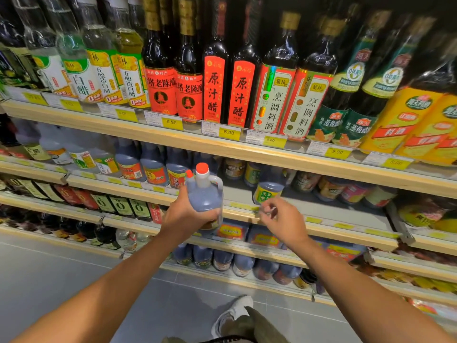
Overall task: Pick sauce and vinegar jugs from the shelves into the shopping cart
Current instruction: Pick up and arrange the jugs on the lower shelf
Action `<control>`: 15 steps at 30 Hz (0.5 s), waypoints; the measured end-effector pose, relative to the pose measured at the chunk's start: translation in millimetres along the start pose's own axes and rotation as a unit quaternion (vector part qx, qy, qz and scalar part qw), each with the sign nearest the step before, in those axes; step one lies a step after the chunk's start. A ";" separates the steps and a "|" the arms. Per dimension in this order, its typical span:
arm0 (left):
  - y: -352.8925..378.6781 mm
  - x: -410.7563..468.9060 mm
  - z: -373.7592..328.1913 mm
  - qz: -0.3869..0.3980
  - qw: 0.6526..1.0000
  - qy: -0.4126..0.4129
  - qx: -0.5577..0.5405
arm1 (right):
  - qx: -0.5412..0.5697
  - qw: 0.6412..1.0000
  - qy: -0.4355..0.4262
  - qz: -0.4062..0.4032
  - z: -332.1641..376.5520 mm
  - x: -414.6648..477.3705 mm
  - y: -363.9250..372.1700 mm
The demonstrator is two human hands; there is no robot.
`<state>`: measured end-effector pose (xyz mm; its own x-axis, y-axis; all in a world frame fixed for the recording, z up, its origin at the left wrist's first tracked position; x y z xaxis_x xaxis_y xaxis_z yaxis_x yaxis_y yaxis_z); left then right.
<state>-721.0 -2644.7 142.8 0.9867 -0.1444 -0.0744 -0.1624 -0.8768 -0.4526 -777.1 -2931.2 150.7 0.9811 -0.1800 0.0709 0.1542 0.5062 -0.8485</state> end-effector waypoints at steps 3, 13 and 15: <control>15.8 -9.4 -13.2 0.010 1.000 0.019 -0.018 | 0.026 0.988 -0.053 0.145 51.4 -10.9 43.1; 61.2 -11.0 -37.0 0.016 0.993 0.072 -0.091 | 0.056 0.997 -0.044 0.036 71.8 -0.4 28.8; 65.7 -3.3 -34.6 0.027 0.994 0.081 -0.071 | 0.075 0.996 -0.045 0.019 64.8 7.4 27.0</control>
<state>-734.9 -2717.7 144.1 0.9655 -0.2548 0.0537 -0.2248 -0.9198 -0.3218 -758.1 -2864.1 162.3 0.9921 -0.0855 0.0922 0.1255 0.6328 -0.7641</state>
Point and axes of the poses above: each hand's wrist, its own x-axis towards the middle knuckle, its own y-axis out of the palm, z = x × y, the point moved 9 cm from there along x, towards the middle knuckle, and after that the axes turned 2 degrees about z, right-handed, at the moved point
